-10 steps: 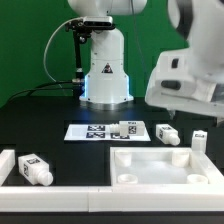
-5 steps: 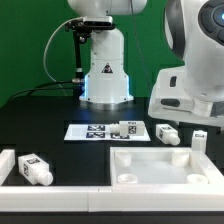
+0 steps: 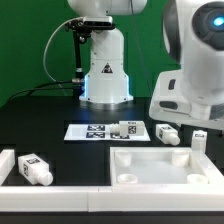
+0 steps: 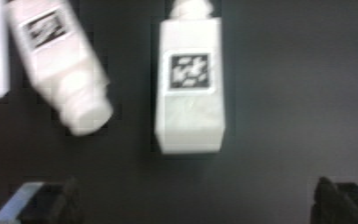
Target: Assemble one leg
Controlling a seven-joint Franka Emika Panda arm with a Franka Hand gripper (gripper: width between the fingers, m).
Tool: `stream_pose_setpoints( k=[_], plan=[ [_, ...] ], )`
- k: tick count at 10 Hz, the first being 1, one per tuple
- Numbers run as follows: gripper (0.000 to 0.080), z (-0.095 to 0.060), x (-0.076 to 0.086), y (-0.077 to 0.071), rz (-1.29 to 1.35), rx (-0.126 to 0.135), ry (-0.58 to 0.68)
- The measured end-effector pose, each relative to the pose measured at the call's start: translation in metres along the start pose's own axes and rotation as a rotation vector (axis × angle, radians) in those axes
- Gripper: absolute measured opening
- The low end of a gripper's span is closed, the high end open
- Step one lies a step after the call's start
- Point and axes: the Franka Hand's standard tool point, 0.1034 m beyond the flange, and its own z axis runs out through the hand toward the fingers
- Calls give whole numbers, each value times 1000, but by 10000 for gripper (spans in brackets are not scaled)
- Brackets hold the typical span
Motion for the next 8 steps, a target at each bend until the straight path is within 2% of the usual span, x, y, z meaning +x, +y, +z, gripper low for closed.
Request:
stream_pose_setpoints(
  k=[1,2,5,7,8],
  plan=[
    [649,0,-1,-2,41,58,-30],
    [649,-4,1,0,45,66,-27],
    [649,-1,2,0,48,69,-29],
    [649,23,6,4,76,82,-60],
    [649,37,6,6,83,76,-62]
  ],
)
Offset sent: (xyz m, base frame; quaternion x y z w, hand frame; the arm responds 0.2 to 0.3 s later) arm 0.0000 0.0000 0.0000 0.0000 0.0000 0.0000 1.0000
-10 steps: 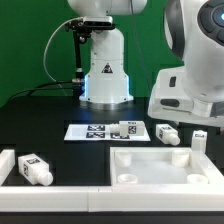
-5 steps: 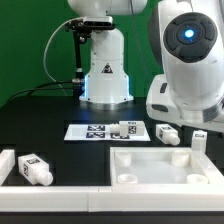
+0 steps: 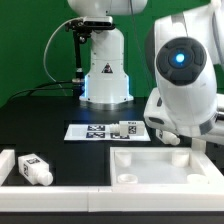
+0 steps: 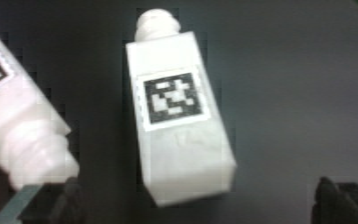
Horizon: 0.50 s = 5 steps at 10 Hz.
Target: Assemble one leg
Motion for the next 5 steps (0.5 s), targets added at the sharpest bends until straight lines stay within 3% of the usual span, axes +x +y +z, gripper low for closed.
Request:
stream_pose_setpoints(
  k=[4,5],
  plan=[
    [649,-2,1,1,0,0,4],
    [649,13,-5,-4,34,4,-7]
  ],
)
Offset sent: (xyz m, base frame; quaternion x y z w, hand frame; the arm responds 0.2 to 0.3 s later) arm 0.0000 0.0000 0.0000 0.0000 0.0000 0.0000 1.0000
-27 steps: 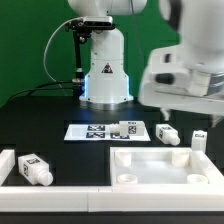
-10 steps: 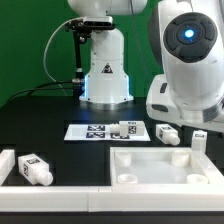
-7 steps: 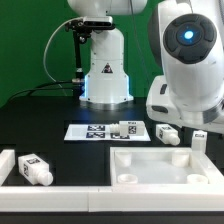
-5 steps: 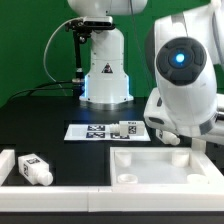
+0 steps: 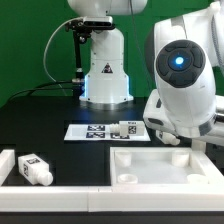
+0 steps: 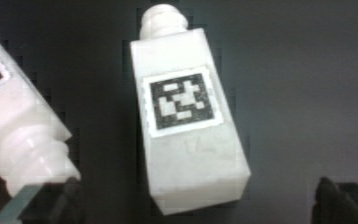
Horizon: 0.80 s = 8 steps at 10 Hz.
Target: Assemble one leg
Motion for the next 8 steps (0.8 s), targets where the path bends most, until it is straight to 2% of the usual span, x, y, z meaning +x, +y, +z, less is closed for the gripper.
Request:
stream_pose_setpoints(
  k=[1,2,3,4,5,6,7,8],
  plan=[
    [649,9,-6,-3,1,-11,-14],
    [649,12,-6,-3,1,-13,-18],
    [560,10,-5,-2,4,-10,-17],
    [560,10,-5,-2,4,-10,-17],
    [357,10,-5,-2,4,-10,-17],
    [285,10,-5,-2,4,-9,-17],
    [285,3,-4,0,-8,-5,-18],
    [285,-33,-7,9,-30,23,-7]
  ],
)
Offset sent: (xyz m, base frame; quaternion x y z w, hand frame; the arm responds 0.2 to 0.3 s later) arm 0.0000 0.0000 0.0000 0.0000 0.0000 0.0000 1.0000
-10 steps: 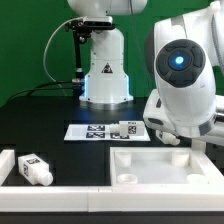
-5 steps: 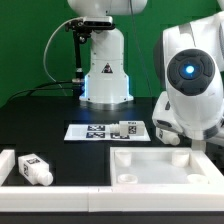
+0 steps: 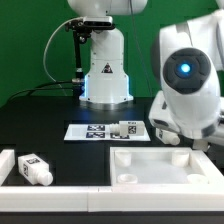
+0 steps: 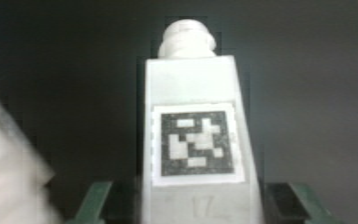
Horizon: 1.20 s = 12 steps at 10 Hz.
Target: Assemble one leg
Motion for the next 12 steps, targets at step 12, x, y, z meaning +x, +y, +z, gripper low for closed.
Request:
stream_pose_setpoints(
  k=[12],
  plan=[
    [285,-174,26,16,-289,14,704]
  ],
)
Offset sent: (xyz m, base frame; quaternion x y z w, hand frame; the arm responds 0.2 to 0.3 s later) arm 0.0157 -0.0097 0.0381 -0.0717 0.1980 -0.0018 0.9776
